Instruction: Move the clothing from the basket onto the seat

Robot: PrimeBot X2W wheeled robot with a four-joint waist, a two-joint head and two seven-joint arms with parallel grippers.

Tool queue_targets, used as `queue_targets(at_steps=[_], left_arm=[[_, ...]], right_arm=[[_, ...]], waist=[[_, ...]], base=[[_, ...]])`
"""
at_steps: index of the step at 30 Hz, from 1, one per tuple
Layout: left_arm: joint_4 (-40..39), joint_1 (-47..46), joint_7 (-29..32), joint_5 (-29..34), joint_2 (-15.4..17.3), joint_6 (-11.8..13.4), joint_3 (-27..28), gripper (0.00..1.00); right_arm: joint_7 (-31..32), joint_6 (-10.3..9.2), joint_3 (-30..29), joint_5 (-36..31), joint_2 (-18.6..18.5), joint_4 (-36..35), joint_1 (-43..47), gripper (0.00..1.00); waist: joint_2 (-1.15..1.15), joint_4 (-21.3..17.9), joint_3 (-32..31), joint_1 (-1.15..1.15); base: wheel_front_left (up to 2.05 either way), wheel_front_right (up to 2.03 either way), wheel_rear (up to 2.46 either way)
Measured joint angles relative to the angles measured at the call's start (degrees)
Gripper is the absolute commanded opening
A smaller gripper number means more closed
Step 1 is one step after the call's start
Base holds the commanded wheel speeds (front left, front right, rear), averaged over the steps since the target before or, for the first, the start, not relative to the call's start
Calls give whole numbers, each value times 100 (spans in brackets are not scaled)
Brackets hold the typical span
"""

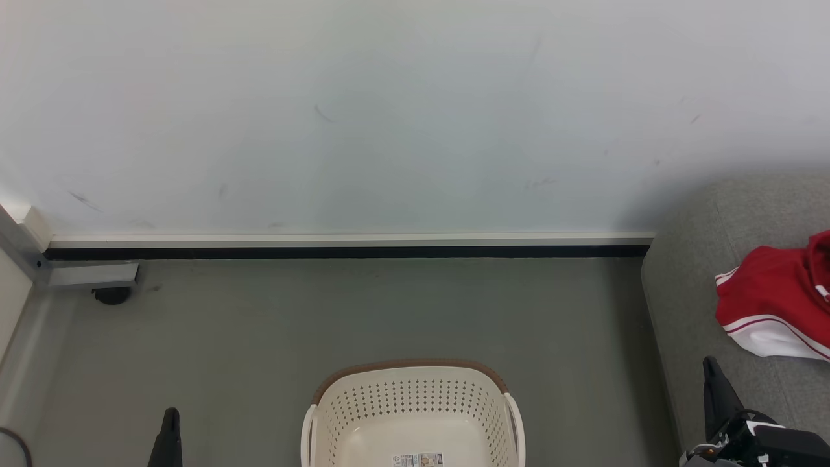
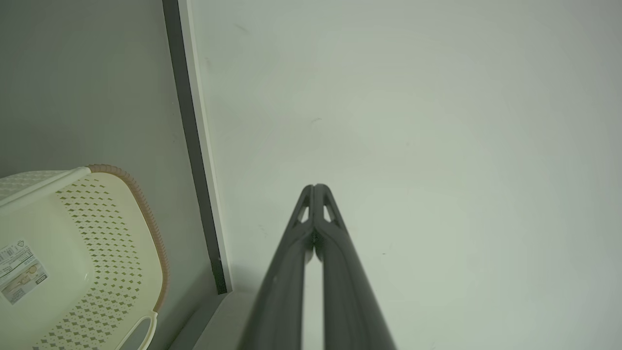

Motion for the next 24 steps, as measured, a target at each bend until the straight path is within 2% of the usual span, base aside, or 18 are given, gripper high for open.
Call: queue_targets(at_steps=[24], left_arm=[[0,-2,2,2,-5,0,10,0]], right_arm=[[16,-1,-25,-29,21,1,-2,0]], waist=[[0,0,0,0]], base=[[0,0,0]])
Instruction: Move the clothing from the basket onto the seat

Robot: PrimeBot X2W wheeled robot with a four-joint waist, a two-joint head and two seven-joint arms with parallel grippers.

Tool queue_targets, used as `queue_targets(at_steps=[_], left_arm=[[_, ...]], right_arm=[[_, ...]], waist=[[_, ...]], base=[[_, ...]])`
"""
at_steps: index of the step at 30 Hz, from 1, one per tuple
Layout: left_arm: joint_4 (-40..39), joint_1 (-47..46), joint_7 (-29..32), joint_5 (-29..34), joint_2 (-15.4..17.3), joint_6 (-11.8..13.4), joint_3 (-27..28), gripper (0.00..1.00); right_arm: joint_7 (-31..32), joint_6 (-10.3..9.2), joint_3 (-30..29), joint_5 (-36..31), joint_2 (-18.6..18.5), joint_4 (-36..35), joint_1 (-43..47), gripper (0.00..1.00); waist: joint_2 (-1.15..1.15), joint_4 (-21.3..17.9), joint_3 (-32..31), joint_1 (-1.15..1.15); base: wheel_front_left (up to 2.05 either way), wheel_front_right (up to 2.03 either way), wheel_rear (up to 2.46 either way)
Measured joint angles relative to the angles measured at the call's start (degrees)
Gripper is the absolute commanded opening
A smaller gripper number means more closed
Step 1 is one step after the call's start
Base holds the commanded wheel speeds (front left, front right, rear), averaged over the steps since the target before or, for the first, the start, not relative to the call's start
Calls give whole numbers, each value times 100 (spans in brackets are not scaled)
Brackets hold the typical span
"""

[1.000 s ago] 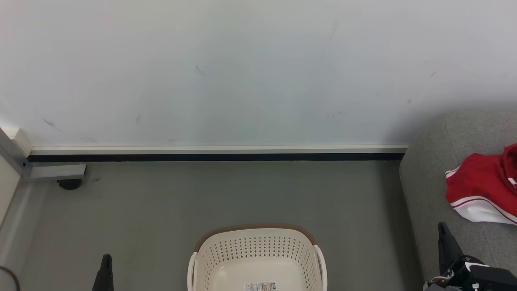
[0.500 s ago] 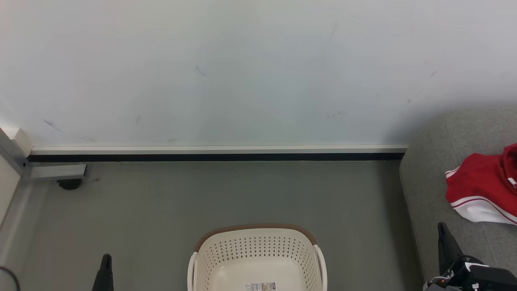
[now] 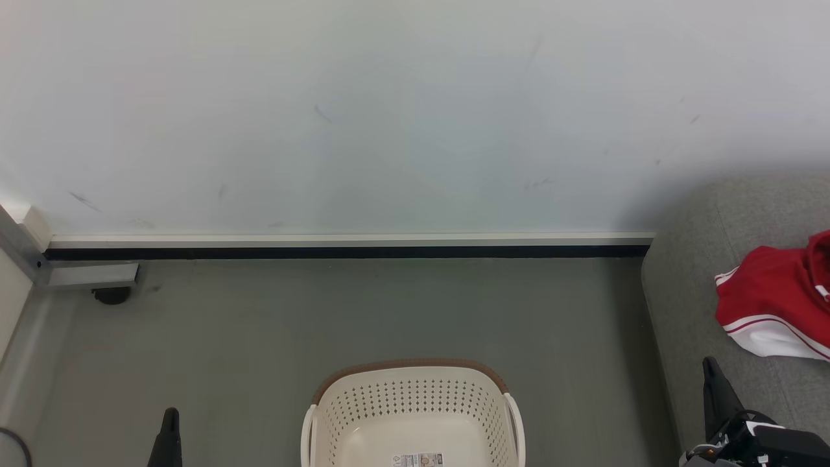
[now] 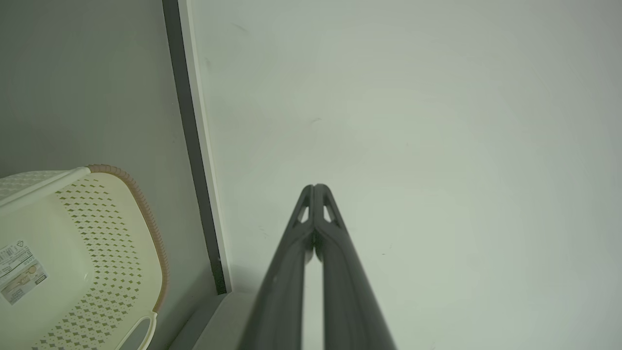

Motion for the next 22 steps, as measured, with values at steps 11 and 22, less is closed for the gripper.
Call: queue_targets(at_steps=[11,22], left_arm=[[0,0,4,9,-3,0,4,0],[0,-1,5,10,-5,0,8,0]], right_arm=[[5,0,-11,-10,8,1,-1,0],[7,0,-18,-11,14,1,-1,0]], waist=[[0,0,0,0],[0,0,0,0]], base=[[0,0,0],[0,0,0]])
